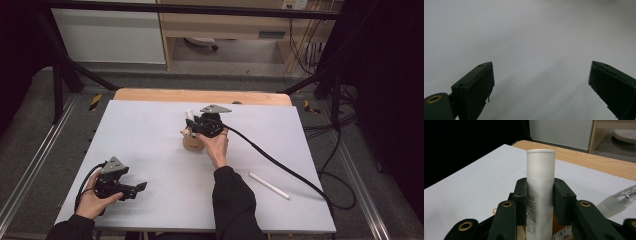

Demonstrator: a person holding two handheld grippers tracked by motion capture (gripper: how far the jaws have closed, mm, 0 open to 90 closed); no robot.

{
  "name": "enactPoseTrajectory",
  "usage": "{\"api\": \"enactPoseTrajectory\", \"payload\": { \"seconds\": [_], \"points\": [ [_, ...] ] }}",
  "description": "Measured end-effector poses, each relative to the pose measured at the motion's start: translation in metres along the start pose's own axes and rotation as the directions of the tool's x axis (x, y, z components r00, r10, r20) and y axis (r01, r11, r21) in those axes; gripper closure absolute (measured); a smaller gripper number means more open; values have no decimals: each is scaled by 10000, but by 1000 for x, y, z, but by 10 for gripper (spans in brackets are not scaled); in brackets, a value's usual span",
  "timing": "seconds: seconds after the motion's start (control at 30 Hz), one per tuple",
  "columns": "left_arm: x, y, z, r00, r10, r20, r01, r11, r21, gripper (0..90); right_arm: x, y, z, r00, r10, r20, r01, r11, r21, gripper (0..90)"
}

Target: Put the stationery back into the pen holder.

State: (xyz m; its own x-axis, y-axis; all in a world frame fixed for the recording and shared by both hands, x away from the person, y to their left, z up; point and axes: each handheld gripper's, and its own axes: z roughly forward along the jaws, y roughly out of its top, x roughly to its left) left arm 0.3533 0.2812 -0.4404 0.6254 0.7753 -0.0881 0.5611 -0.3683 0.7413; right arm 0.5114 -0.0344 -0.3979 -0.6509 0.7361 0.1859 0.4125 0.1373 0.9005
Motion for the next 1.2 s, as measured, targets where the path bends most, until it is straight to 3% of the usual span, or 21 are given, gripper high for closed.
{"api": "enactPoseTrajectory", "payload": {
  "seconds": [0.27,0.8,1.0,1.1,1.2],
  "points": [
    [0,0,0,10000,18,-7,-18,10000,4,63,-2,-3,3,10000,-8,-4,8,9995,300,668],
    [0,0,0,10000,69,-16,-69,10000,60,63,-2,-4,-9,9998,-137,152,132,9994,316,646],
    [0,0,0,10000,92,1,-92,9999,65,63,1,2,-17,9990,-442,77,440,9988,221,697],
    [0,0,1,10000,84,1,-84,9999,85,64,2,3,-23,9968,-789,116,783,9958,474,820],
    [-1,0,1,10000,85,-2,-85,9999,91,63,2,2,-27,9969,-784,-36,784,9936,807,900]
  ]
}}
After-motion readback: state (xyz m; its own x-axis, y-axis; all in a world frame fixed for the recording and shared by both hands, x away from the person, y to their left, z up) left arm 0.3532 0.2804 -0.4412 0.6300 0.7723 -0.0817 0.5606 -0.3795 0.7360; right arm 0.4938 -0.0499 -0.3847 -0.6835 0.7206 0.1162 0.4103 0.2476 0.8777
